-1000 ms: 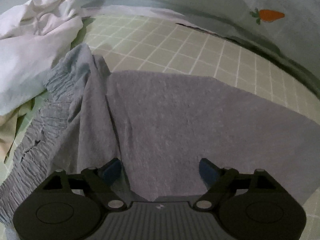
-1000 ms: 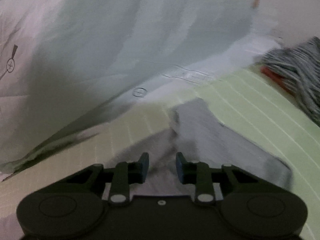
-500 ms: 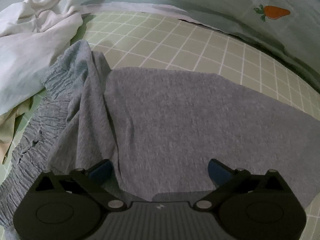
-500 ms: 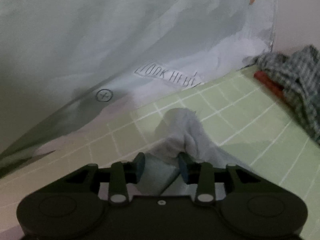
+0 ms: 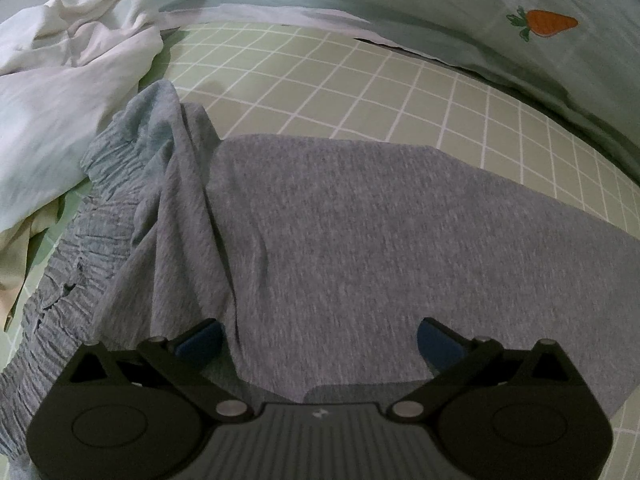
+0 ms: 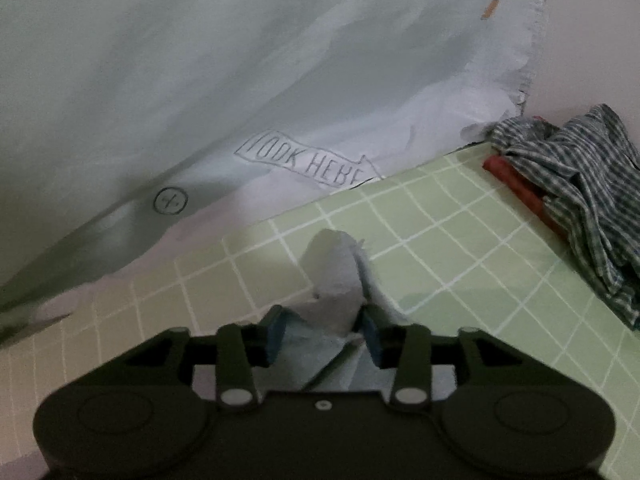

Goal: Fold clothes

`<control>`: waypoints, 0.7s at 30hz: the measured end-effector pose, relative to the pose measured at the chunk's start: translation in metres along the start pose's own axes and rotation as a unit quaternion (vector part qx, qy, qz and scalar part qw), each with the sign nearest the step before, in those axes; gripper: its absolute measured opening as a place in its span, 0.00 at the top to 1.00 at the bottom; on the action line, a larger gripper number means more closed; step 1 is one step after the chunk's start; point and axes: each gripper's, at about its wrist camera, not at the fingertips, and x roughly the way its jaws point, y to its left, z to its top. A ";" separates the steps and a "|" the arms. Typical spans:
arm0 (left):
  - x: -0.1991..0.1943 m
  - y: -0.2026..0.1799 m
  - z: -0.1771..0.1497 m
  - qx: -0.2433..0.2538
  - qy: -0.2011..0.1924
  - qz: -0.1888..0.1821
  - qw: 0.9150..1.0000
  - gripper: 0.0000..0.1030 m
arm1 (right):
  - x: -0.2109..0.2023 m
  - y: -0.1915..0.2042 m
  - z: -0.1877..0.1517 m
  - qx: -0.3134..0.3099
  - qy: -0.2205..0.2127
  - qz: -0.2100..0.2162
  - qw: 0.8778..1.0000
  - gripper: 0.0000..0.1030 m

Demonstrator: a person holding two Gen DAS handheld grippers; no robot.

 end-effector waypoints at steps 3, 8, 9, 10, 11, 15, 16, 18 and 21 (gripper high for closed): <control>0.000 0.000 -0.001 0.000 -0.002 0.000 1.000 0.00 | 0.000 0.000 0.002 -0.007 -0.003 0.006 1.000 0.52; 0.000 -0.001 -0.001 0.001 -0.002 -0.001 1.000 0.00 | -0.001 0.001 0.010 -0.025 -0.002 0.048 0.999 0.97; 0.001 -0.001 0.000 0.001 -0.002 -0.001 1.000 0.00 | -0.001 0.001 0.012 -0.027 -0.001 0.054 0.998 0.97; 0.001 -0.001 0.000 0.001 -0.001 -0.001 1.000 0.00 | -0.007 0.001 0.017 -0.024 -0.013 0.064 0.998 0.97; 0.001 -0.001 0.001 0.002 -0.001 -0.002 1.000 0.00 | -0.016 0.000 0.025 -0.015 -0.028 0.082 0.996 0.97; 0.001 0.000 0.002 0.006 0.002 -0.005 1.000 0.00 | -0.088 -0.023 0.055 0.027 -0.134 0.154 0.979 0.97; 0.001 0.000 0.002 0.007 0.002 -0.006 1.000 0.00 | -0.106 -0.035 0.055 0.039 -0.152 0.154 0.976 0.97; 0.001 -0.001 0.002 0.009 0.001 -0.007 1.000 0.00 | -0.142 -0.058 0.055 0.062 -0.186 0.153 0.969 0.97; 0.001 -0.002 0.002 0.012 0.000 -0.009 1.000 0.00 | -0.185 -0.094 0.047 0.096 -0.218 0.141 0.961 0.97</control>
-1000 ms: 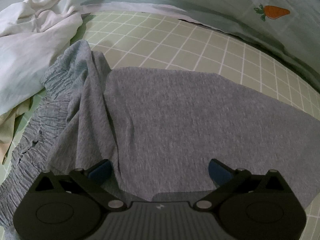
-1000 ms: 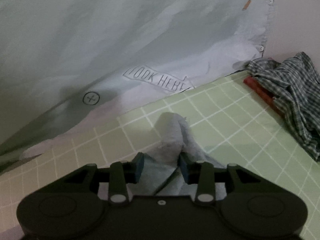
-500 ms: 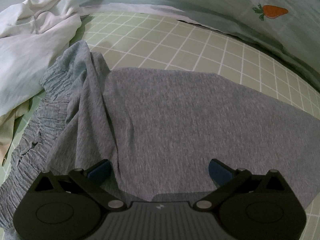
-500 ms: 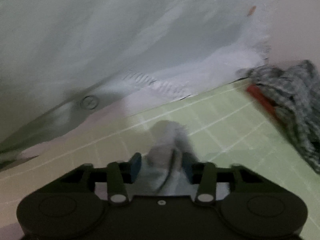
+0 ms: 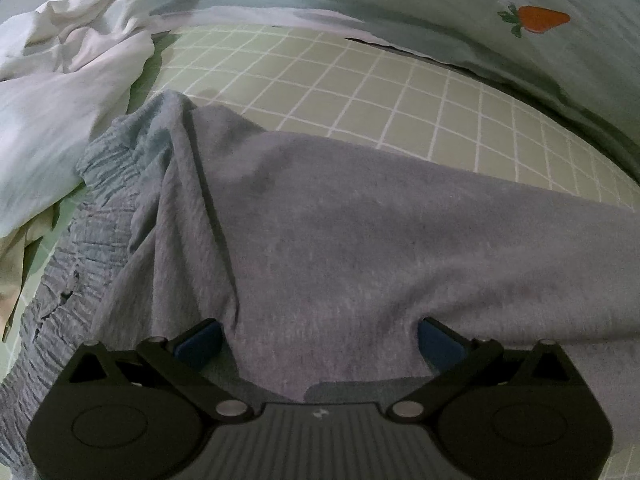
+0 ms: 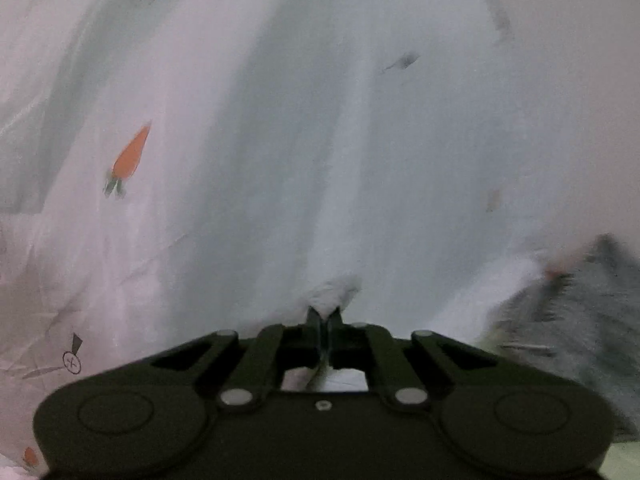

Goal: Fold clothes

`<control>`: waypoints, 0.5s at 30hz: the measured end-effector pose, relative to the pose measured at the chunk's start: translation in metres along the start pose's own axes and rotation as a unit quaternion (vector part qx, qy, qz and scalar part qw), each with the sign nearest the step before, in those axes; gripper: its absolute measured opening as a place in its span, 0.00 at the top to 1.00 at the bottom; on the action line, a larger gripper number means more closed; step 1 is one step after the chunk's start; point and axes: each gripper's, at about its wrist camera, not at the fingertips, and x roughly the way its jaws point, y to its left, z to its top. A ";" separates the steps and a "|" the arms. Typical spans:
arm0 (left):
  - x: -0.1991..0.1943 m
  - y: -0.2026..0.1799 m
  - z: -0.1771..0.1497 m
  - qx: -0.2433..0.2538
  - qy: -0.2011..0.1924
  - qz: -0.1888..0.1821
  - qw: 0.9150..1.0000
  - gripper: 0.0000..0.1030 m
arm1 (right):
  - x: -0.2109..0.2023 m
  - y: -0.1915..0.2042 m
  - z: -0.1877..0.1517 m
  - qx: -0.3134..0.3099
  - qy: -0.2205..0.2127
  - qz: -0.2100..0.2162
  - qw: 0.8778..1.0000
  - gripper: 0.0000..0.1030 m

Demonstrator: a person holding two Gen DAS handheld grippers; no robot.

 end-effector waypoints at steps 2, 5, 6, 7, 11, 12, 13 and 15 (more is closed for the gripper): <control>0.000 0.000 0.000 0.002 0.000 -0.001 1.000 0.00 | -0.019 -0.031 -0.017 0.011 0.032 -0.043 0.999 0.97; 0.000 -0.001 0.001 0.002 0.002 -0.001 1.000 0.00 | -0.026 -0.086 -0.066 0.046 0.130 -0.126 0.982 0.94; 0.000 -0.001 0.002 0.003 0.004 -0.001 1.000 0.00 | -0.027 -0.100 -0.083 0.050 0.161 -0.157 0.973 0.90; 0.001 -0.001 0.003 0.003 0.007 -0.001 1.000 0.00 | -0.029 -0.114 -0.100 0.054 0.192 -0.187 0.962 0.85; 0.001 -0.001 0.004 0.005 0.014 -0.002 1.000 0.00 | -0.033 -0.130 -0.128 0.026 0.231 -0.236 0.944 0.62; 0.001 -0.001 0.004 0.005 0.014 -0.002 1.000 0.00 | -0.026 -0.125 -0.127 0.012 0.231 -0.221 0.948 0.50; 0.001 -0.001 0.004 0.004 0.014 -0.001 1.000 0.00 | -0.019 -0.120 -0.125 -0.002 0.231 -0.205 0.951 0.48; 0.001 -0.002 0.004 0.003 0.014 -0.001 1.000 0.00 | -0.004 -0.111 -0.122 -0.030 0.231 -0.174 0.957 0.40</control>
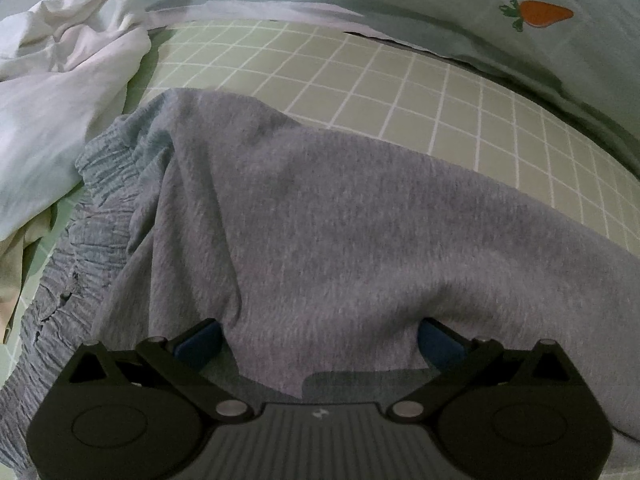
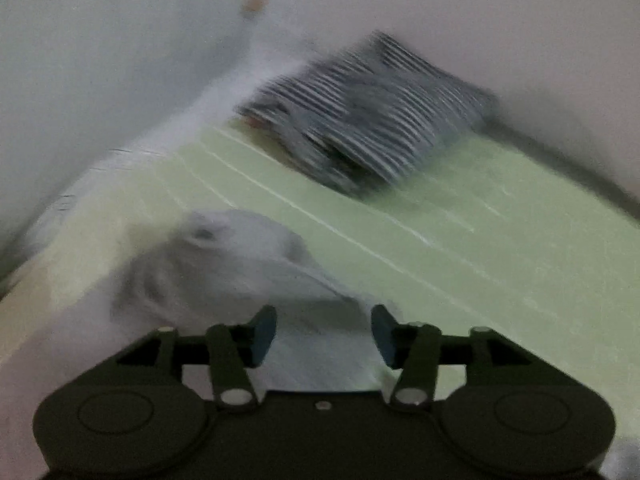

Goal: Fold clothes

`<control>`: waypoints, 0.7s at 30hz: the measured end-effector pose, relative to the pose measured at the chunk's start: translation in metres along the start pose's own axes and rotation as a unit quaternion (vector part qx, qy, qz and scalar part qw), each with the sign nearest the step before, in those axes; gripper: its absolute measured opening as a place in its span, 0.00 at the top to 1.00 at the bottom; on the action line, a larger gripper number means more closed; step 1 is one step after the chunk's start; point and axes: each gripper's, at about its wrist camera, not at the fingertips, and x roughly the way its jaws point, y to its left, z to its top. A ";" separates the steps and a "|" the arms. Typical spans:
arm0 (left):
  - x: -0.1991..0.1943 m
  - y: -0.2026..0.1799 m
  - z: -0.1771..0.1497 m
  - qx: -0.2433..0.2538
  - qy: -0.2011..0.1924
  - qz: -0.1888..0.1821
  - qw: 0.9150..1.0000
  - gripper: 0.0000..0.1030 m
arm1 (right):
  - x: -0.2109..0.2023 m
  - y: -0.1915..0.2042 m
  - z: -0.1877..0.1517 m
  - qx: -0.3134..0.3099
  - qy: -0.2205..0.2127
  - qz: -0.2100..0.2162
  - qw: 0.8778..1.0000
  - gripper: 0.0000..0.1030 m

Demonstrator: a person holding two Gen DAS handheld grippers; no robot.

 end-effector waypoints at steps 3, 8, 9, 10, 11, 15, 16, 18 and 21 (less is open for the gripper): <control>0.001 0.000 0.000 0.002 0.000 -0.001 1.000 0.00 | 0.011 0.020 0.014 -0.051 -0.011 0.037 0.998 0.24; 0.002 0.000 0.001 0.003 0.003 -0.002 1.000 0.00 | 0.045 0.045 0.033 -0.117 -0.013 0.059 0.991 0.26; 0.002 0.000 0.001 0.003 0.004 -0.002 1.000 0.00 | 0.054 0.049 0.036 -0.128 -0.011 0.058 0.990 0.38; 0.003 0.000 0.001 0.003 0.004 -0.002 1.000 0.00 | 0.065 0.048 0.040 -0.130 0.005 0.060 0.990 0.51; 0.003 0.001 0.001 0.003 0.004 -0.002 1.000 0.00 | 0.071 0.045 0.044 -0.124 0.006 0.075 0.989 0.69; 0.003 0.001 0.001 0.003 0.005 -0.002 1.000 0.00 | 0.066 0.040 0.063 -0.147 -0.044 0.040 0.987 0.96; 0.003 0.001 0.001 0.003 0.005 -0.002 1.000 0.00 | 0.064 0.035 0.069 -0.143 -0.060 0.035 0.987 0.96; 0.002 0.001 0.001 0.004 0.006 -0.002 1.000 0.00 | 0.059 0.025 0.083 -0.129 -0.093 0.027 0.987 0.95; 0.002 0.002 0.000 0.004 0.006 -0.002 1.000 0.00 | 0.064 0.013 0.099 -0.109 -0.090 -0.006 0.990 0.71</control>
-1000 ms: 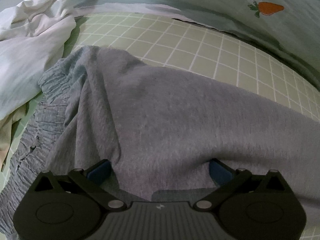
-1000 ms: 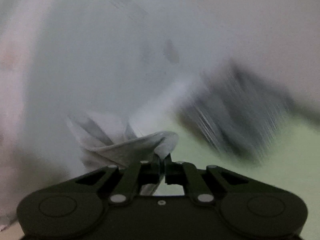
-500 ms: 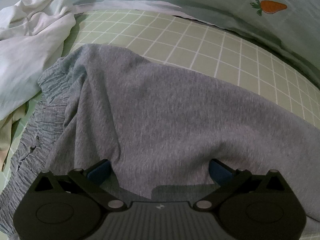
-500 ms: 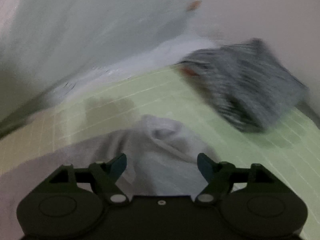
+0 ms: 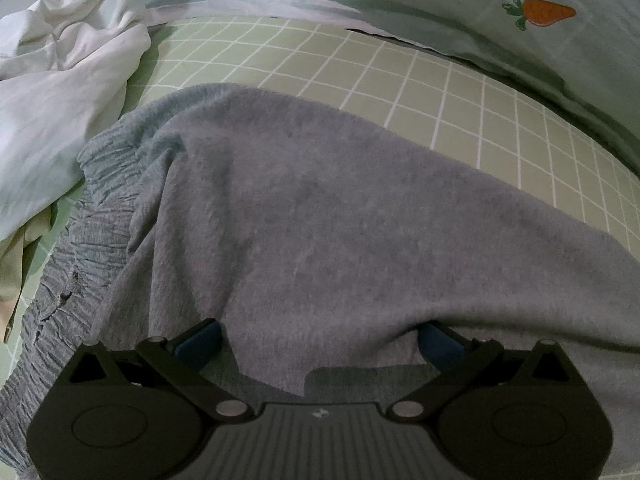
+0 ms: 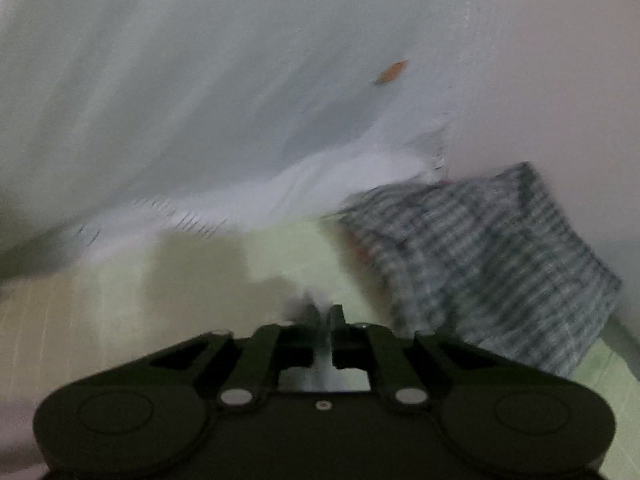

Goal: Fold clothes

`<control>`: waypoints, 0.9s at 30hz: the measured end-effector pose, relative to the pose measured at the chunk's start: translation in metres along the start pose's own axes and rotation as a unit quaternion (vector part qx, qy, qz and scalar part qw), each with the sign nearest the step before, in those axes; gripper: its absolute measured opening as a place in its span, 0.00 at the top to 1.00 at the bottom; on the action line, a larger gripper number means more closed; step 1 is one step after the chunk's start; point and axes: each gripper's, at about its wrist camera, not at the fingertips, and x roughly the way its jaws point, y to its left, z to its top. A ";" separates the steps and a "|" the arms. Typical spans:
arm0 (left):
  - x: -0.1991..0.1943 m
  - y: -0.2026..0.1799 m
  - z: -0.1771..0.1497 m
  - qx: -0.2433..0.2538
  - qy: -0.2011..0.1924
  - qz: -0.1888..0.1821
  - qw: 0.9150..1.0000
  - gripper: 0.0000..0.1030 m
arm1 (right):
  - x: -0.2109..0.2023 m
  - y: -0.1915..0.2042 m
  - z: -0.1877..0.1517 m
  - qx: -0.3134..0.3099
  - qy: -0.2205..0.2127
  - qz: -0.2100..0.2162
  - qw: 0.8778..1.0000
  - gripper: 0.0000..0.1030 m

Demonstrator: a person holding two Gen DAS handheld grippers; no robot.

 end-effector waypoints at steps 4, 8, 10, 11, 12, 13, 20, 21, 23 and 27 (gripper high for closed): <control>0.000 0.000 0.000 -0.001 0.000 0.001 1.000 0.00 | -0.021 -0.025 -0.008 0.048 -0.004 -0.009 0.999 0.50; -0.001 -0.002 -0.001 -0.006 -0.003 0.004 1.000 0.00 | -0.051 -0.048 -0.045 0.129 0.036 -0.020 0.991 0.36; -0.001 -0.002 -0.001 -0.007 -0.001 0.004 1.000 0.00 | -0.060 -0.057 -0.068 0.166 0.068 -0.023 0.984 0.32; -0.001 -0.002 0.000 -0.008 0.001 0.004 1.000 0.00 | -0.062 -0.056 -0.072 0.165 0.072 -0.022 0.983 0.32; -0.001 -0.003 0.001 -0.008 0.003 0.005 1.000 0.00 | -0.063 -0.055 -0.075 0.162 0.075 -0.021 0.984 0.32; -0.001 -0.003 0.002 -0.009 0.005 0.005 1.000 0.00 | -0.064 -0.053 -0.077 0.159 0.077 -0.020 0.984 0.32; 0.001 -0.002 0.007 -0.012 0.020 0.005 1.000 0.00 | -0.072 -0.043 -0.096 0.138 0.094 -0.013 0.986 0.98; 0.001 -0.001 0.007 -0.012 0.023 0.004 1.000 0.00 | -0.076 -0.047 -0.093 0.130 0.081 -0.030 0.988 0.98; -0.002 0.000 0.008 -0.015 0.020 0.003 1.000 0.00 | -0.086 -0.057 -0.088 0.114 0.048 -0.069 0.990 0.98; -0.009 0.000 0.013 0.000 -0.010 0.026 1.000 0.00 | -0.078 -0.086 -0.086 0.124 0.070 -0.132 0.981 0.98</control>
